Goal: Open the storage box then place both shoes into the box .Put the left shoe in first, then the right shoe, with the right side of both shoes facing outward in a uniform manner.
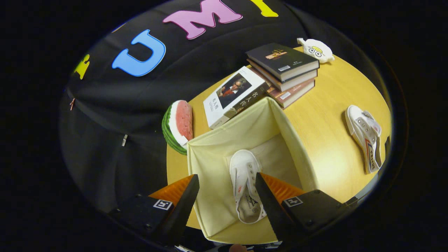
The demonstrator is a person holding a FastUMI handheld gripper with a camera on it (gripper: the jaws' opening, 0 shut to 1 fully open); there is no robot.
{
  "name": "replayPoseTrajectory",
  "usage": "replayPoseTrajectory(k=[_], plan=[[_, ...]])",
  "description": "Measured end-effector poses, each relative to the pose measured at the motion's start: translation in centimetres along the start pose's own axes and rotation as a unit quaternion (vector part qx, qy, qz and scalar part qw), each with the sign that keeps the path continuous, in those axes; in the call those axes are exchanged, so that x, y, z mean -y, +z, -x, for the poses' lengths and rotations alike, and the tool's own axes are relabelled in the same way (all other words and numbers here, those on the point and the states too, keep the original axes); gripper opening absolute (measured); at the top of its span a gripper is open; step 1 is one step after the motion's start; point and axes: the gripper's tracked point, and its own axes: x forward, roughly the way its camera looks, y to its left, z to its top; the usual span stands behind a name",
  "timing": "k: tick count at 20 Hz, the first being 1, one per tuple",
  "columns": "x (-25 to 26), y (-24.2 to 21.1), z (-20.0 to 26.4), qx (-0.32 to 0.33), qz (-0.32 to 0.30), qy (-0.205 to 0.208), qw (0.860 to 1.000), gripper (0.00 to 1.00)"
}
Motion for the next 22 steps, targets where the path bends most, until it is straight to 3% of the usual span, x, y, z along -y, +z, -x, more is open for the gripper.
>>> replayPoseTrajectory(k=[7,15,18,22], plan=[[4.2,6.7,8.4,0.082,0.070,0.004,0.994,0.99],[17.4,12.7,16.9,0.184,0.155,-0.073,0.968,0.99],[23.8,12.3,18.1,0.171,0.191,-0.119,0.959,0.99],[30.1,10.3,16.8,0.118,0.199,-0.133,0.964,0.99]])
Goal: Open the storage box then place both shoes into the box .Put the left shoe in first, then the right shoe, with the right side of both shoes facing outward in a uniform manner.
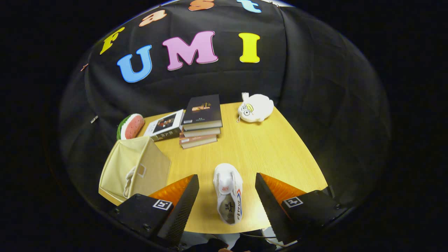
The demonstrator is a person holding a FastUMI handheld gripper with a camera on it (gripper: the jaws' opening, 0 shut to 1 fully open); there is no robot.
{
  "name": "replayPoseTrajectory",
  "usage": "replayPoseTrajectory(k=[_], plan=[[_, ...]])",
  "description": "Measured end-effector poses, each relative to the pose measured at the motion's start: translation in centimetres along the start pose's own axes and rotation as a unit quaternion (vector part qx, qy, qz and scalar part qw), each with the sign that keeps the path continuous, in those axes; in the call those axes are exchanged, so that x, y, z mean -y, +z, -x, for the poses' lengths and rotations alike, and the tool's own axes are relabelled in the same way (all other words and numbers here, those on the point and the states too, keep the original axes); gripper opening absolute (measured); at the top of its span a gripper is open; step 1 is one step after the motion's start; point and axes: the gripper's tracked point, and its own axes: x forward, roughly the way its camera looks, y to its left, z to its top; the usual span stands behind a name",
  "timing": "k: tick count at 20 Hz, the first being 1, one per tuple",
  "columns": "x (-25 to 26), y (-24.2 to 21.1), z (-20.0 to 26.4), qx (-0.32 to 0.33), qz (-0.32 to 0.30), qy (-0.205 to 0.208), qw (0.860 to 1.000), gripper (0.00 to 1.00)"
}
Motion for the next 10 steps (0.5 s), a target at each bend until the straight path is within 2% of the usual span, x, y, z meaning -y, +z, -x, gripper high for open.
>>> replayPoseTrajectory(k=[2,7,10], plan=[[0.5,-2.9,-1.5,-0.033,0.006,0.012,0.999,0.99],[2.1,-8.6,-5.1,-0.109,0.030,0.013,0.994,0.98],[3.2,-10.8,-7.9,-0.133,0.060,0.000,0.989,0.98]])
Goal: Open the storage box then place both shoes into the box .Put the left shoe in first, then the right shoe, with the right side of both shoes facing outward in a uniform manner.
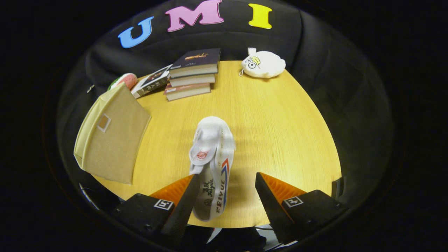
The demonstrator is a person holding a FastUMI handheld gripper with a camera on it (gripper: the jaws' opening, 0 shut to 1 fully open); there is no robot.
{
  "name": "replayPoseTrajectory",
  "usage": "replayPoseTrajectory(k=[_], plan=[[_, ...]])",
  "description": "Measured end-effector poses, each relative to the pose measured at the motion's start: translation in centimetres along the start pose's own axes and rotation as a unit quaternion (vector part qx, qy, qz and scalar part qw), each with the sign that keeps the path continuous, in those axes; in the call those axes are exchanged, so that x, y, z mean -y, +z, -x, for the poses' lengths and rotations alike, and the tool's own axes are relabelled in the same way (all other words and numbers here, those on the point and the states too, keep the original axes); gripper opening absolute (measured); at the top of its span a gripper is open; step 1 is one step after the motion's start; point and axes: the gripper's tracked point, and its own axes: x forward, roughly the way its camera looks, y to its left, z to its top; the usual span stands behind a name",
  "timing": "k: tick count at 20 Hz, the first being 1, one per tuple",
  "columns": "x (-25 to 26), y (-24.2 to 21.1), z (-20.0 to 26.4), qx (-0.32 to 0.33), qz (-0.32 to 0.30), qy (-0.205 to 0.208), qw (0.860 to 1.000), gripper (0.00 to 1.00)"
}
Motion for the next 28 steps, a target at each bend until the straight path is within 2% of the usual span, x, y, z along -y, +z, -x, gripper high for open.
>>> replayPoseTrajectory(k=[3,5,6,7,8,10,11,13,14,17,21,28], plan=[[0.7,0.4,-2.9,-0.008,-0.011,-0.006,1.000,0.94],[1.1,1.7,-4.0,0.000,-0.025,-0.006,1.000,0.87],[0.8,1.6,-4.9,-0.004,-0.028,0.000,1.000,0.82],[0.3,1.4,-5.6,-0.013,-0.031,0.013,0.999,0.81],[-0.9,1.4,-5.9,-0.019,-0.046,0.040,0.998,0.67],[-0.6,1.3,-5.6,-0.027,-0.063,0.039,0.997,0.38],[-0.1,1.6,-5.7,-0.023,-0.071,0.033,0.997,0.35],[0.7,1.5,-5.3,-0.032,-0.120,0.032,0.992,0.14],[0.7,1.5,-4.8,-0.035,-0.144,0.039,0.988,0.09],[0.0,2.1,-2.4,-0.031,-0.188,0.053,0.980,0.09],[-3.1,4.8,2.0,-0.006,-0.197,0.078,0.977,0.09],[-13.0,11.8,8.5,0.023,-0.146,0.117,0.982,0.09]])
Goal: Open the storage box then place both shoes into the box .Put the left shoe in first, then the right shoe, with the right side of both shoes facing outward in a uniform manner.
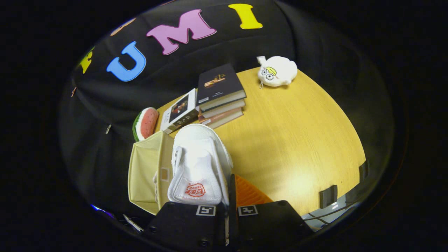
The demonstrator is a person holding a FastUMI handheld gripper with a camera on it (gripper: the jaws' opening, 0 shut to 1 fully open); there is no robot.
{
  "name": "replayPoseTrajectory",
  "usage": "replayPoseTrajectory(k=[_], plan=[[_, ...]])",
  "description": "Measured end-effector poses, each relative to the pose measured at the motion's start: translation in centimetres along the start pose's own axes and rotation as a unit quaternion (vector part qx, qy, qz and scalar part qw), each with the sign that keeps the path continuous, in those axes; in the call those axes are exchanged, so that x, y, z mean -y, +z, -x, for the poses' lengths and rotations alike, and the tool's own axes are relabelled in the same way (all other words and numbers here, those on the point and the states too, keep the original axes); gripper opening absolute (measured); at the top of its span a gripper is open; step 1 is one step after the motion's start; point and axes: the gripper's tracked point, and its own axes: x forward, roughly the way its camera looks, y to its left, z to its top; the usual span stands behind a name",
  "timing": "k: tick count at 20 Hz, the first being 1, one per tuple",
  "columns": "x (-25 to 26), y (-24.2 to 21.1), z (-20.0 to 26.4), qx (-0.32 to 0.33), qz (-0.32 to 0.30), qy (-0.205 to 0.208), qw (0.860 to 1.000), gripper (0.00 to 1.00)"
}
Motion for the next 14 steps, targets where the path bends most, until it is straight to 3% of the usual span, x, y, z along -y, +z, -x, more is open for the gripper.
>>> replayPoseTrajectory(k=[7,14], plan=[[-12.5,-0.8,-1.2,-0.019,0.004,0.043,0.999,0.09],[-16.8,-4.7,-6.3,-0.060,0.007,0.022,0.998,0.09]])
